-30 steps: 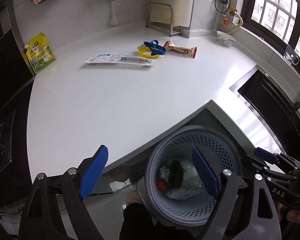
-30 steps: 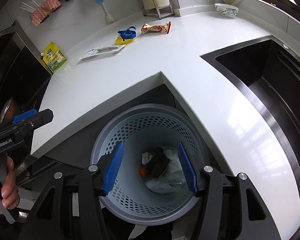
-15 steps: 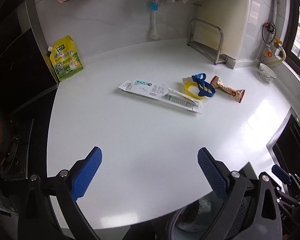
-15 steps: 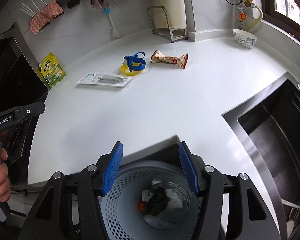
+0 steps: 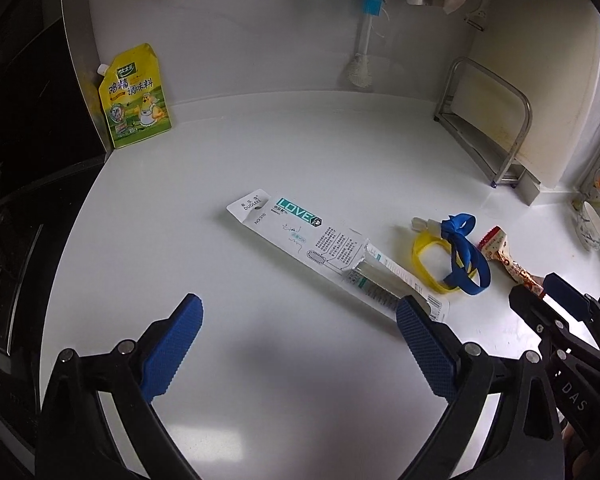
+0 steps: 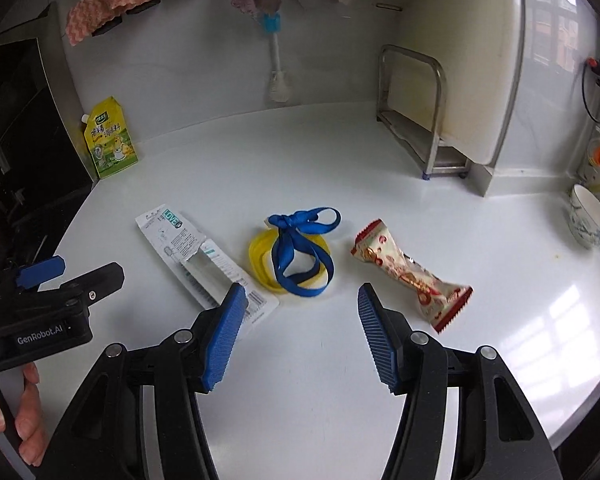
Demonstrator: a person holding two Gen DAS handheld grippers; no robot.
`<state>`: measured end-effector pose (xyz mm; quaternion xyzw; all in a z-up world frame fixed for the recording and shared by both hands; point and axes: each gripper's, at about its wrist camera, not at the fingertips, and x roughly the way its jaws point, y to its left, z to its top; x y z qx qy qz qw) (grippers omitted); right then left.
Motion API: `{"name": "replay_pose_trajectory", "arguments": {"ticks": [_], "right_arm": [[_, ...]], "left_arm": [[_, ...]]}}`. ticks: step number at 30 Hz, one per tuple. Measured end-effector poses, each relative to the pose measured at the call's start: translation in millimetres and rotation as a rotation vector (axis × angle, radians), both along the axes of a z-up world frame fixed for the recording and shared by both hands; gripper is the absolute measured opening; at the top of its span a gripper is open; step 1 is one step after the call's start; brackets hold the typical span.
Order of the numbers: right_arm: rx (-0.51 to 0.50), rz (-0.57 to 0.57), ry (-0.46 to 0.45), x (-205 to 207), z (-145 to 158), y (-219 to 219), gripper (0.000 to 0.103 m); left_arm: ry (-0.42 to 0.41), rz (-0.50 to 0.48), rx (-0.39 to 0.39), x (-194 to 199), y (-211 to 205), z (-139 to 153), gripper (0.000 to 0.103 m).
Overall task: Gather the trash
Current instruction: 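Grasp the blue strap with the right gripper while the left gripper grasps the white toothbrush package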
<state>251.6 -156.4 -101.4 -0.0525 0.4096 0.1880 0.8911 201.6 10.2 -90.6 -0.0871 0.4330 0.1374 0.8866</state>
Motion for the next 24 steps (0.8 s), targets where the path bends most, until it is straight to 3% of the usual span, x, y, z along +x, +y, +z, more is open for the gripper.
{"name": "replay_pose_trajectory", "arguments": {"ticks": [6,17,19,21,24], "right_arm": [[-0.032,0.058,0.019,37,-21,16,0.056],[-0.105,0.088,-0.015,62,-43,38,0.056],[-0.102,0.098,-0.012,64,-45,39,0.050],[-0.119,0.113,-0.007,65,-48,42,0.036],[-0.150,0.133,-0.007,64,-53,45,0.022]], "left_arm": [[0.009,0.059,-0.037,21,5,-14,0.096],[0.033,0.107,-0.044,38,15,-27,0.096],[0.047,0.106,-0.040,41,14,-30,0.096],[0.053,0.113,-0.045,42,15,-32,0.096],[0.052,0.124,-0.067,43,15,-34,0.096]]}}
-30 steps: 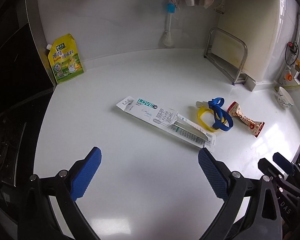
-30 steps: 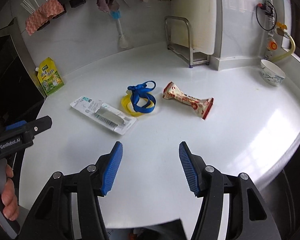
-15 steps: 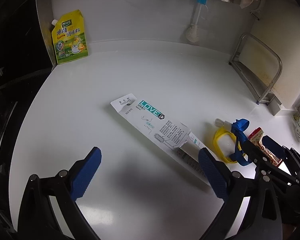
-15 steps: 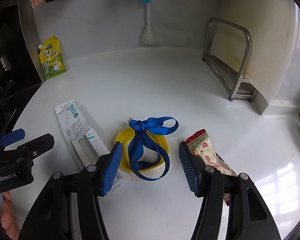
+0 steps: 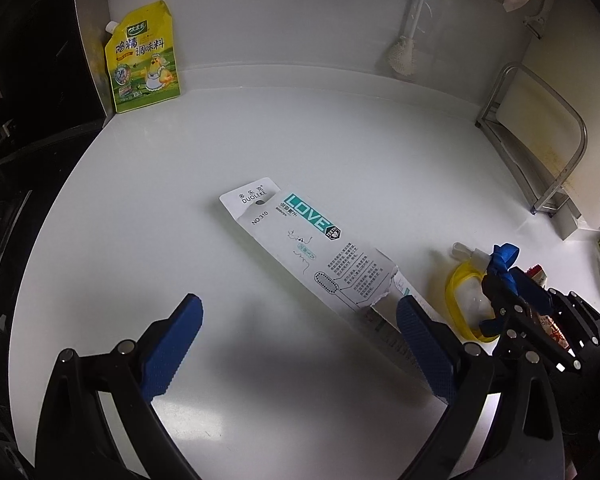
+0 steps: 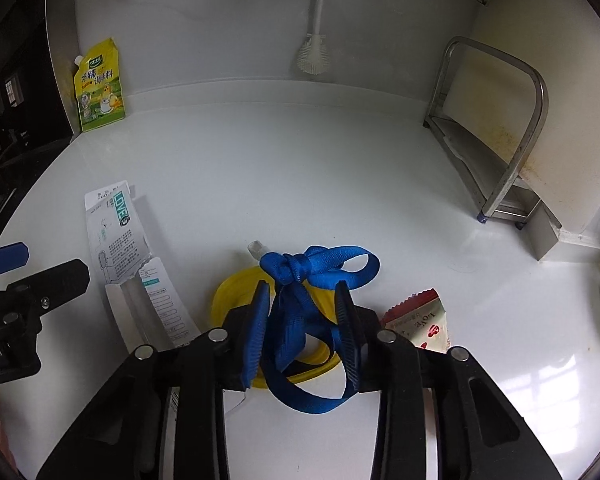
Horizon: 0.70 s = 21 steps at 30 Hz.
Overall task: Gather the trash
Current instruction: 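Grasp the blue strap with the right gripper while the left gripper grasps the white toothbrush package, then lift the blue strap with the right gripper while the left gripper lifts the toothbrush package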
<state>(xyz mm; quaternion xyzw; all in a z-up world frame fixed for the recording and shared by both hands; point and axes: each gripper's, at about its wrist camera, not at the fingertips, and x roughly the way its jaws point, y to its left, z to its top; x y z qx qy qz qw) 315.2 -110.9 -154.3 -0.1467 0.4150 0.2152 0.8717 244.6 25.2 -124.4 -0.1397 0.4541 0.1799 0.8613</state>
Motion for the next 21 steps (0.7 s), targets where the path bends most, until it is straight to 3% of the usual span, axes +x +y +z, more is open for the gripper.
{"name": "replay_pose_trajectory", "arguments": {"ticks": [3,13,21], "right_arm": [[0.016,-0.012,0.005,-1,0,-5,0.012],[0.045,-0.078,0.013,2,-1,-33,0.011],[0.071,-0.098,0.025,0,1,-43,0.010]], "left_arm": [[0.003,0.003,-0.007,2,-4,-1,0.096],[0.034,0.052,-0.037,17,-16,-5,0.096],[0.106,0.083,-0.022,34,-24,-26,0.096]]}}
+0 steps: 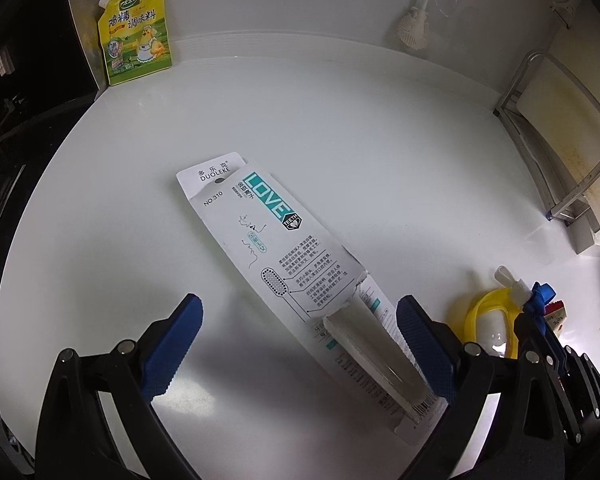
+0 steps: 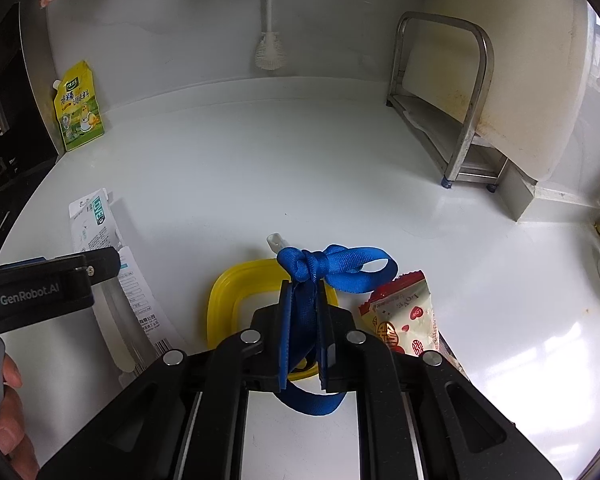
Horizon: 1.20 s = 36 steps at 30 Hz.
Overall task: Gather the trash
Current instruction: 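Lift the blue strap with the right gripper while the left gripper lifts the toothbrush package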
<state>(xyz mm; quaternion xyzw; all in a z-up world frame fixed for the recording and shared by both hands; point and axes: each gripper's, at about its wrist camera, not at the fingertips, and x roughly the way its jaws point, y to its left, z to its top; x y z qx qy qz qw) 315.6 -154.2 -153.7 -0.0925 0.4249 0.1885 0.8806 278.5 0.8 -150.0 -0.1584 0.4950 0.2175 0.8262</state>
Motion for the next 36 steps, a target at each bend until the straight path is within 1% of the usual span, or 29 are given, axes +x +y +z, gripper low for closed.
{"name": "replay_pose_trajectory", "arguments": {"ticks": [3,6,10,12,14,16,17,19,23,27,32,36], "right_arm": [[0.006,-0.004,0.001,0,0,-1,0.010],[0.015,-0.010,0.004,0,-1,-3,0.010],[0.012,-0.010,0.001,1,-1,-2,0.010],[0.009,-0.009,0.000,0,-1,-1,0.010],[0.013,-0.014,0.003,0,-1,-1,0.010],[0.019,-0.019,0.006,0,-1,-2,0.010],[0.023,-0.022,0.008,0,0,-2,0.010],[0.029,-0.027,0.009,-1,1,-2,0.010],[0.037,-0.042,0.007,-3,7,-1,0.010],[0.038,-0.061,-0.001,-7,14,-1,0.010],[0.061,-0.090,-0.013,-11,24,-2,0.010],[0.089,-0.109,-0.021,-14,34,-3,0.010]], "left_arm": [[0.026,0.012,0.018,3,-1,-8,0.096],[0.035,0.027,0.022,8,1,-10,0.096],[0.062,0.013,0.043,16,3,-13,0.095],[0.069,-0.008,0.041,18,4,-16,0.087],[0.051,-0.029,0.049,17,4,-14,0.080],[0.039,-0.066,0.046,18,3,-12,0.065],[0.034,-0.090,0.040,19,3,-11,0.056],[0.035,-0.127,0.041,20,2,-9,0.046],[0.028,-0.201,0.019,19,3,-7,0.045],[0.031,-0.280,0.045,16,1,-2,0.043],[-0.025,-0.350,0.102,7,3,17,0.043],[-0.054,-0.384,0.111,1,8,29,0.043]]}}
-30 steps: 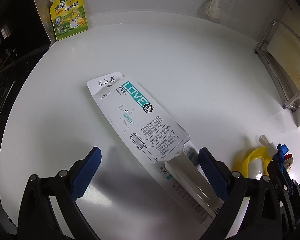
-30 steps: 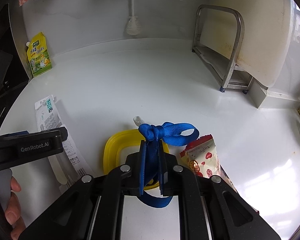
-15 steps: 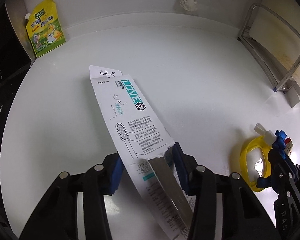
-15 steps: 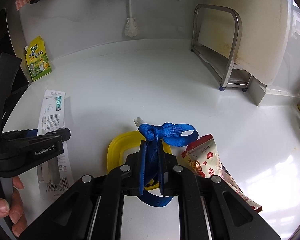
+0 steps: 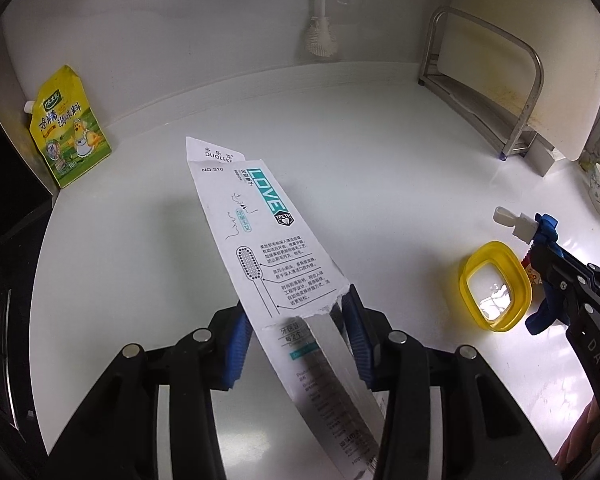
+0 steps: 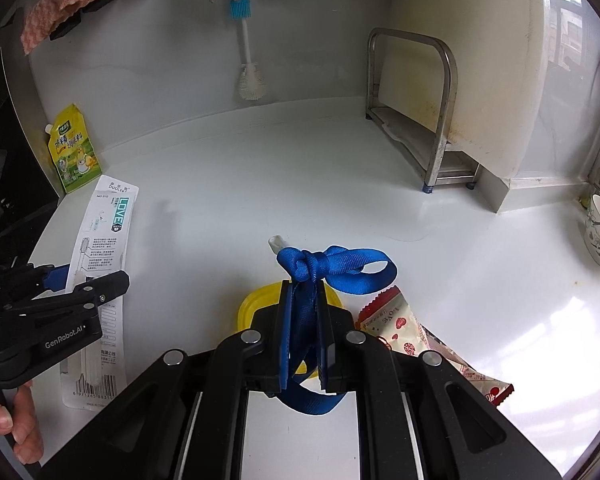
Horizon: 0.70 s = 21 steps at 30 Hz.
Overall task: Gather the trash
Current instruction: 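Lift the blue strap with the right gripper while the left gripper lifts the toothbrush package, then carry the toothbrush package and blue strap over the grey bin with both grippers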
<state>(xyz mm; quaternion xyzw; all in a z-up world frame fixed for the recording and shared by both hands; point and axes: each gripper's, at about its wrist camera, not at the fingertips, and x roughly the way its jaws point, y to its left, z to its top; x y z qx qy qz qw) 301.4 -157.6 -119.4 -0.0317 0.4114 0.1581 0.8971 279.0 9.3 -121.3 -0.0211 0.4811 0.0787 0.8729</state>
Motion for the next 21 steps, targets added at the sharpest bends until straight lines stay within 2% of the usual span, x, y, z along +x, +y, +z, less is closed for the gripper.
{"name": "replay_pose_trajectory", "arguments": {"ticks": [10,21], "right_arm": [[0.029,-0.031,-0.060,-38,41,7,0.010],[0.057,-0.099,-0.053,-126,57,7,0.010]], "left_arm": [[-0.063,-0.091,0.025,-37,2,35,0.043],[-0.109,-0.171,0.028,-108,-8,68,0.043]]}}
